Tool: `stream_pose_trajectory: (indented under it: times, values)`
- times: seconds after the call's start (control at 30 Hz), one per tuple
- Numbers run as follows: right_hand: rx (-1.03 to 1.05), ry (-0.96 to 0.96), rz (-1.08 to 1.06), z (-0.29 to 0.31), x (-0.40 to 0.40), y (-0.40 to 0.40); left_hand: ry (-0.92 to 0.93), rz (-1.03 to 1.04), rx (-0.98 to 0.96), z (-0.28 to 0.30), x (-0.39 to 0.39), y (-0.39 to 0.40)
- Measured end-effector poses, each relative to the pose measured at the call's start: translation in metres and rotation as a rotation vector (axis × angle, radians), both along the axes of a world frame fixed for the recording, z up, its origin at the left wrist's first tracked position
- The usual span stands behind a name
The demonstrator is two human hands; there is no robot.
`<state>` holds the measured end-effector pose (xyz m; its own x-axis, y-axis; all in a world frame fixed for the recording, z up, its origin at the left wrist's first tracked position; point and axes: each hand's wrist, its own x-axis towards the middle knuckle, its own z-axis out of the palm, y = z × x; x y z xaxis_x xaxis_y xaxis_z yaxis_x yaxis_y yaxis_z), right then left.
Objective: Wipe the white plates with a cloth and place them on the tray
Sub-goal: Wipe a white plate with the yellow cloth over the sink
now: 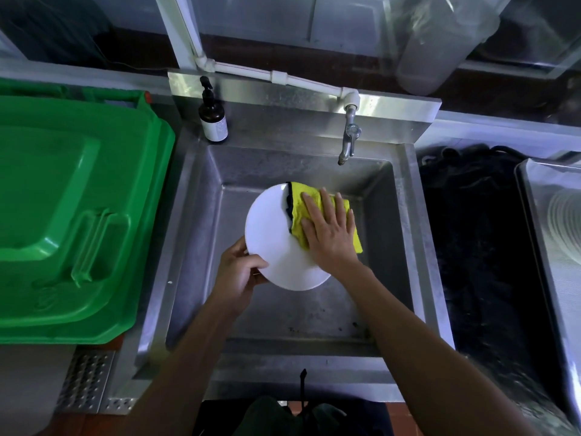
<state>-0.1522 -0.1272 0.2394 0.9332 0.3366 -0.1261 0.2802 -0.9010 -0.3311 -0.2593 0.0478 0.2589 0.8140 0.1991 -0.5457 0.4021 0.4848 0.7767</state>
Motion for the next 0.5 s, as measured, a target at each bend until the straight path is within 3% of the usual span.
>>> stream_pose_trajectory:
  times: [0.5]
  values:
    - [0.059,0.097,-0.051,-0.009,-0.070,0.021,0.010,0.126,-0.060,0.001,0.015,-0.008]
